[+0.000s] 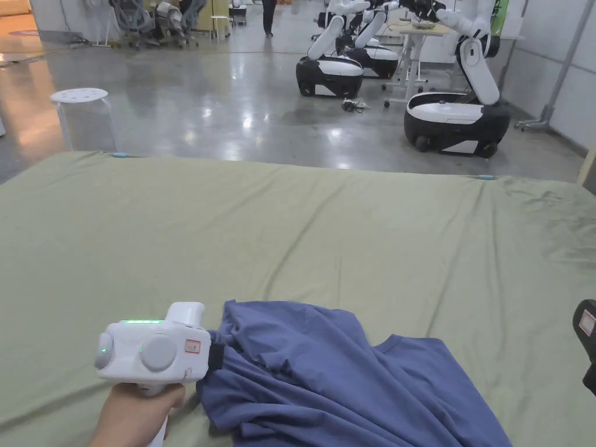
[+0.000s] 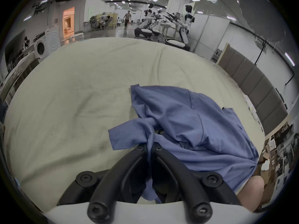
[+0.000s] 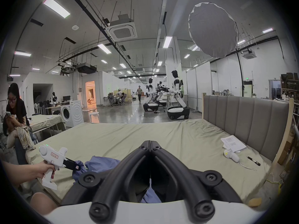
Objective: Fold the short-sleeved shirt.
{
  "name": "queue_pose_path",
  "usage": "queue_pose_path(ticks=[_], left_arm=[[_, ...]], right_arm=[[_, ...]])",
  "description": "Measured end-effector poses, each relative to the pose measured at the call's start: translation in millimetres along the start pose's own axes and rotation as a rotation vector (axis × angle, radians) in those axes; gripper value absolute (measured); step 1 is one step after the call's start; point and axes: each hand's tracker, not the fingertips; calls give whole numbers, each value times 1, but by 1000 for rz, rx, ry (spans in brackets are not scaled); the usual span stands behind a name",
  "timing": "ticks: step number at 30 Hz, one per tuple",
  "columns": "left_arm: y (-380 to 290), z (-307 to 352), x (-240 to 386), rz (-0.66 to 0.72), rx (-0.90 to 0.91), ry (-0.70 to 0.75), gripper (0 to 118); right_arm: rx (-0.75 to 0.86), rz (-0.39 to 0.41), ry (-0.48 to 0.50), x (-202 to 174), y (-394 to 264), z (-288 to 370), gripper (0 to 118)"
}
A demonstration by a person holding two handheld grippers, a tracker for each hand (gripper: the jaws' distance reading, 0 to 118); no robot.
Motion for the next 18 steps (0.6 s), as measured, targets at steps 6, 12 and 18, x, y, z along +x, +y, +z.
queue_pose_path(ticks=[6,12,18], left_arm=[[-1,20,6,-41,33,-23,2],[3,35,4,-8,60,-74,2],[-4,40,5,-4,62,-85,2]], right_arm=[[-95,-1,249,-28,12,-63,1],[-305,48,505,-86,16,-189,1],[-681,177,631,-153,-30,-332,1]])
